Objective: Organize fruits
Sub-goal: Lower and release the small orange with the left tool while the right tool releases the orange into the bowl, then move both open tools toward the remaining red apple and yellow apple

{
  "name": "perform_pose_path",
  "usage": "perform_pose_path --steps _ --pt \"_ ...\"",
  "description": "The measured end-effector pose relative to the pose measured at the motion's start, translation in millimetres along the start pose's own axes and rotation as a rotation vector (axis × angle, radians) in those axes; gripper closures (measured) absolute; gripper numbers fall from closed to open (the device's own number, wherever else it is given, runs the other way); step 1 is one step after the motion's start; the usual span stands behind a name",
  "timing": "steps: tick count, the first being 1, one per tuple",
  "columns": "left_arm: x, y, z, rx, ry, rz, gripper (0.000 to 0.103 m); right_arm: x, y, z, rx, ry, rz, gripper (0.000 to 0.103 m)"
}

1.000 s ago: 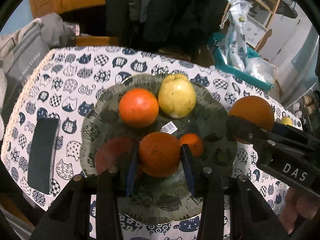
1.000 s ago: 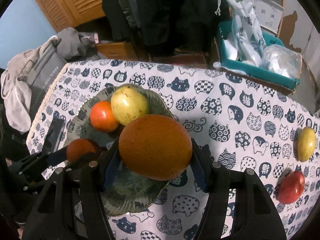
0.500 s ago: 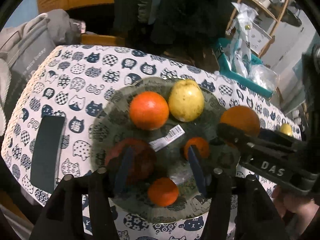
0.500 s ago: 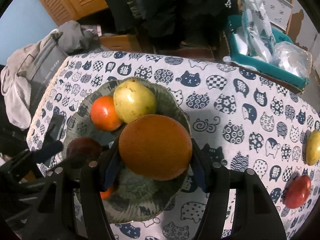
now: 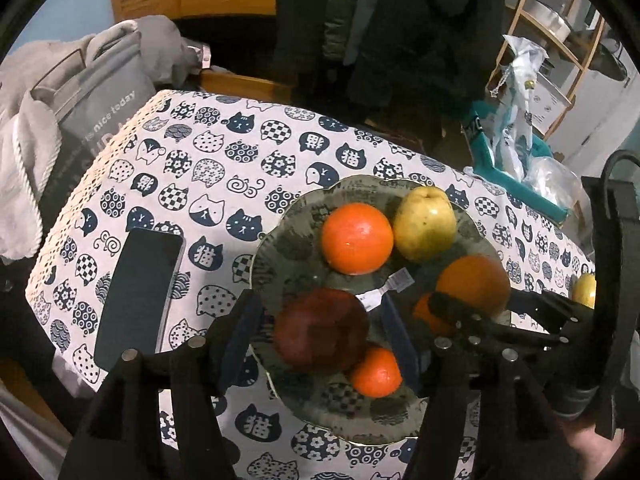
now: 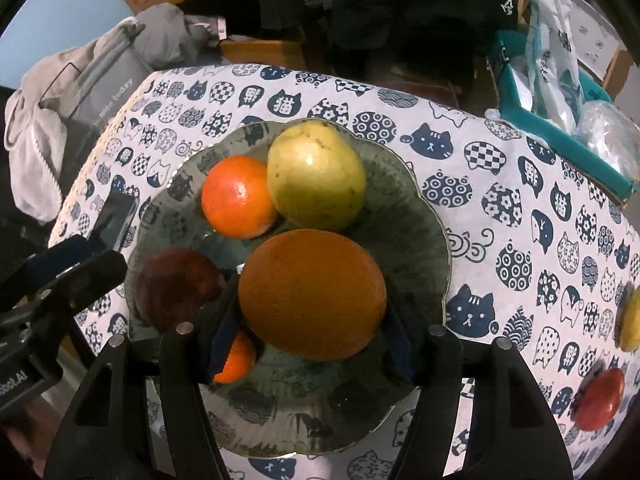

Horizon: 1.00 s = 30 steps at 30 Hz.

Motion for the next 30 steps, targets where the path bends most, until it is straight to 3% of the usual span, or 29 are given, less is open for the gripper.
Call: perform_pose_path --steps 3,13,30 --pt "1 3 0 0.007 -0.001 -0.003 0.039 10 5 -4 0.013 -0.037 -0.013 0.022" --pt "17 -3 -3 0.004 -0.03 0.019 0.039 52 -3 -5 -0.002 -0.118 0.032 0.022" --pt "69 -50 -7 -0.07 -0.118 0.106 0.035 151 -40 20 -0.049 -0.264 0.196 0.022"
Point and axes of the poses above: each gripper's, at about its wrist camera, not at the fingertips, and x roughly against the way its jaws point, y to its left, z to its underside, the point moved 3 cm from there along -x, roughly the way its jaws point, and after that the axes turned 11 degrees about -z, right-handed, at the moved point
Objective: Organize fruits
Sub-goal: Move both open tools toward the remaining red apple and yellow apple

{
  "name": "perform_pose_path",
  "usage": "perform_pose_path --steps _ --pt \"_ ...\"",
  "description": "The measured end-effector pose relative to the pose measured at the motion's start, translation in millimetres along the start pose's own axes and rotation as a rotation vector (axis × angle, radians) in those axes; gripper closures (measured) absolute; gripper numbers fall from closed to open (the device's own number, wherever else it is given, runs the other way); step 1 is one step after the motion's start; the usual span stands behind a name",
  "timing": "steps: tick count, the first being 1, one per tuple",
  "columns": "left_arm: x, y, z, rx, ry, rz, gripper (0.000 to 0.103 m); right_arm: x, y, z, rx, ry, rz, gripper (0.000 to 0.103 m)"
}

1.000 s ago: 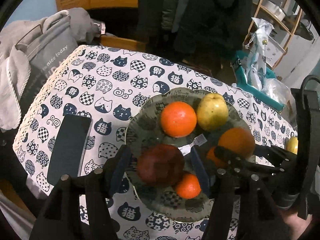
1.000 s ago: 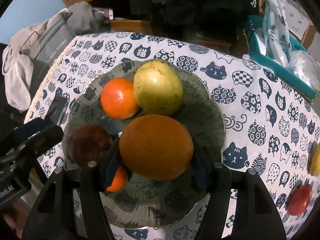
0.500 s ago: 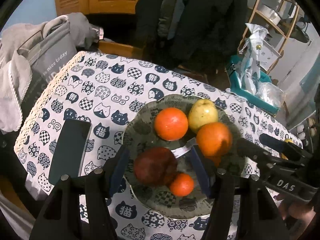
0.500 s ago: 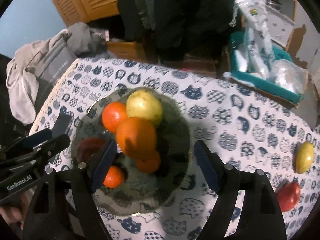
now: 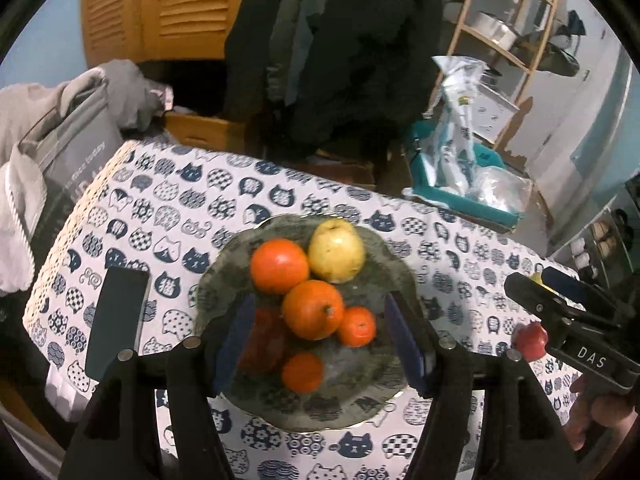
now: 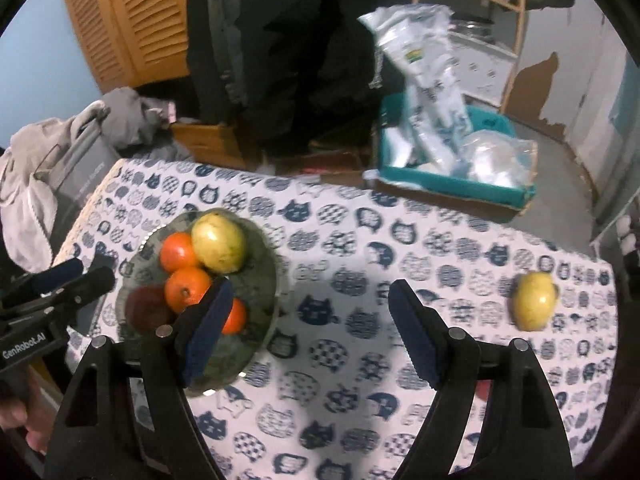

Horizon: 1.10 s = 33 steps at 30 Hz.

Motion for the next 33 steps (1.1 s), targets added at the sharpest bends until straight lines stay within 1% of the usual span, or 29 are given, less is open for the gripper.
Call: perform_pose_path --steps 2,4,9,12,15,20,29,31,33 --pt "5 -9 -1 -0.015 -0.011 0.005 0.034 11 -7 1 0.0 -0.014 0.021 0.022" --pt "11 -17 -1 -0.029 -0.022 0.009 0.03 19 -12 3 -0.001 -0.025 0.034 0.022" --pt "25 -34 -5 -0.062 -0.052 0.018 0.029 43 -24 8 0.011 -0.054 0.081 0.022" --pt "33 -46 -6 -0.078 -0.069 0.027 0.025 54 -32 12 0.006 -0.068 0.09 0.022" --pt "41 -58 -7 -0.098 -0.084 0.034 0.024 67 -41 14 -0.007 -0.085 0.104 0.02" --pt "50 -79 -7 -0.137 -0.103 0.041 0.021 85 -58 20 -0.032 -0.108 0.13 0.019" --pt "56 -130 -5 -0.207 -0.107 0.061 0.02 116 -105 38 -0.107 -0.134 0.202 0.019" --pt "56 -143 -5 -0.222 -0.104 0.065 0.017 123 -115 43 -0.125 -0.139 0.209 0.019" --pt "57 -154 -5 -0.235 -0.103 0.075 0.017 128 -124 47 -0.14 -0.142 0.219 0.019"
Point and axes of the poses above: each gripper's, at about its wrist camera, not at the fingertips, and x roughly against the way its jaws point, y to its left, z to its underside, the point moved 3 cm from there along -x, roughly the way its jaws point, and after that the axes turned 11 degrees about -z, right-handed, at the moved point
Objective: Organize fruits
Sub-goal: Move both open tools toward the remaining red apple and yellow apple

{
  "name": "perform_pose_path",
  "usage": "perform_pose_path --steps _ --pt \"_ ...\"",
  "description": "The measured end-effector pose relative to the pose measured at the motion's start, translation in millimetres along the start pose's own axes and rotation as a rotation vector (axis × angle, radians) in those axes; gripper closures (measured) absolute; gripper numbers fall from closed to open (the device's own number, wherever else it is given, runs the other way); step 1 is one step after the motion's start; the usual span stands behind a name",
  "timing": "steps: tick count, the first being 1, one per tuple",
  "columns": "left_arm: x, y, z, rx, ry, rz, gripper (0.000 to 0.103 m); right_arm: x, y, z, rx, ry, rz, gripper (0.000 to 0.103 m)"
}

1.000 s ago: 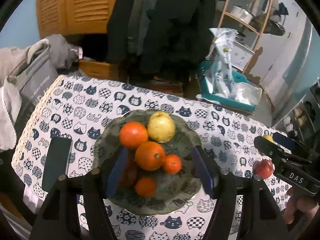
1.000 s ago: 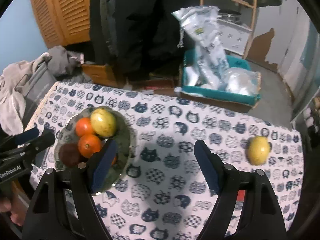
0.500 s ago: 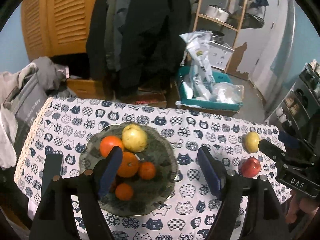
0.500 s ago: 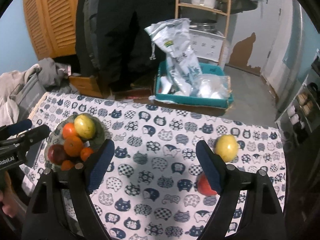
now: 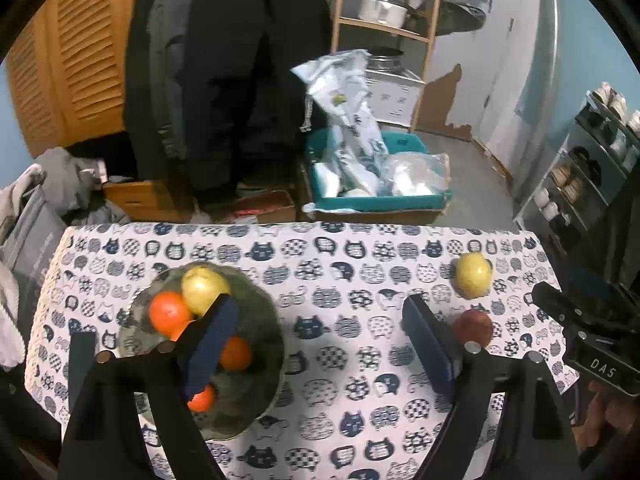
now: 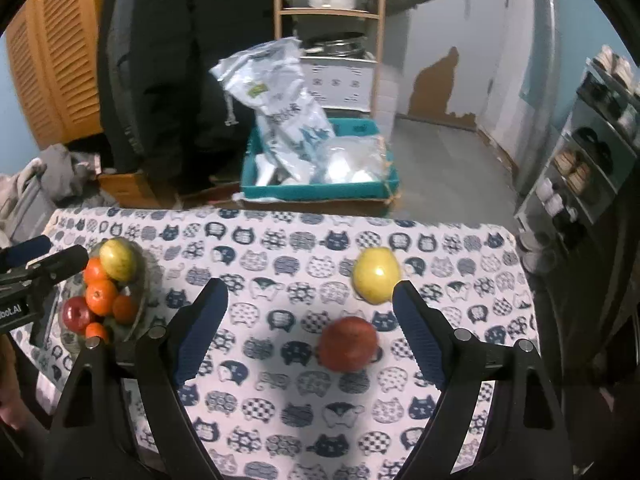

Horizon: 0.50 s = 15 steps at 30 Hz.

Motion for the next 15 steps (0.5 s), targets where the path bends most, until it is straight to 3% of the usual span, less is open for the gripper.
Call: perform_pose_path --steps 9,15 --pt "-3 -47 -7 -0.061 -0.001 0.02 0.015 6 -46 10 -0.058 0.009 0.025 0.018" --pt "-36 -71 -5 -0.117 0.051 -0.017 0.014 -19 -73 15 -0.081 0.066 0.012 0.018"
Point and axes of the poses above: each gripper's, at about its wrist camera, not at the fingertips, and x roughly against the way its jaws point, y to its left, z to its underside, the point moved 3 cm from there along -x, roughly the way its jaws point, and after that the axes turned 11 degrees about -z, right-handed, at the moved point
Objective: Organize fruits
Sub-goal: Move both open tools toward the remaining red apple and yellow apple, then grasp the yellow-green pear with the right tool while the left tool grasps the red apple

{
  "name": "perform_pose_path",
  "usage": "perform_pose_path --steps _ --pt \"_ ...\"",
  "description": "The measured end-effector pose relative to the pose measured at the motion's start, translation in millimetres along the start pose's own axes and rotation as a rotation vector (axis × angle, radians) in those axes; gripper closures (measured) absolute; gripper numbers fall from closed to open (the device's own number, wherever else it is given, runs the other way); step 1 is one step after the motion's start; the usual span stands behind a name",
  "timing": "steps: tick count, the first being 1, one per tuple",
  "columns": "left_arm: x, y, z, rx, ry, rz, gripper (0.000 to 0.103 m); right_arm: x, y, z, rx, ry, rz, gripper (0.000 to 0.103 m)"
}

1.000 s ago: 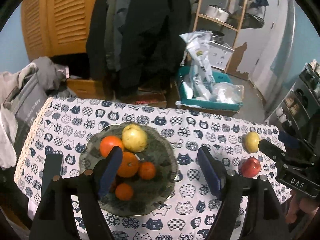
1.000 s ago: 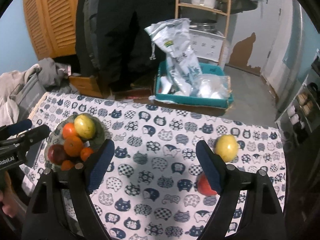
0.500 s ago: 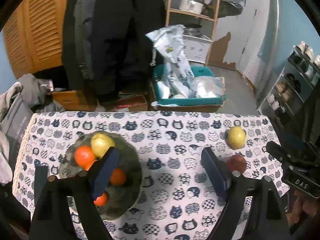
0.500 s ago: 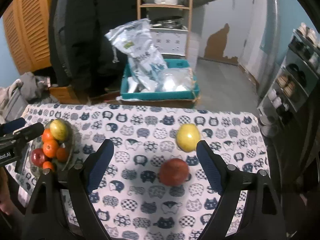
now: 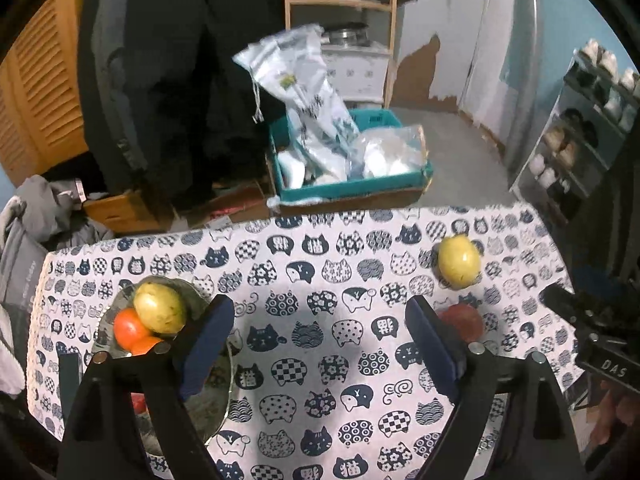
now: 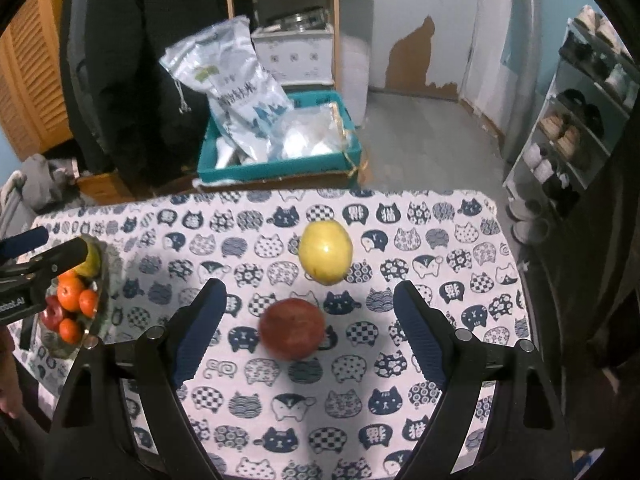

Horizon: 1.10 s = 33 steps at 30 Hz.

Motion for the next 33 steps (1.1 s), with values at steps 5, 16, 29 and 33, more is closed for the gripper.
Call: perform_pose_path --steps 5,16,29,33 --pt "-32 -13 -4 -0.019 0.055 -0.022 0.014 -32 -16 -7 -0.004 0.058 -0.003 0.018" --pt "-101 -39 -21 -0.054 0.195 -0.012 0.014 -120 -64 -13 -0.136 0.25 -0.06 0.018" --pt "-182 -54 -26 -0.027 0.32 0.012 0.014 -185 -70 -23 -0.125 0.347 -0.092 0.018" --pt "-188 -60 -26 -0.02 0.341 0.037 0.014 -196 -68 -21 -0.115 0.366 -0.091 0.02"
Point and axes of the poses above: each gripper's, at about its wrist camera, not at the fingertips, and x roughly against the way its jaws point, y to its left, z to its underside, the point moved 3 cm from there along -x, roughly the way its jaws point, and after that the axes turned 11 degrees about -z, right-handed, at the moved point
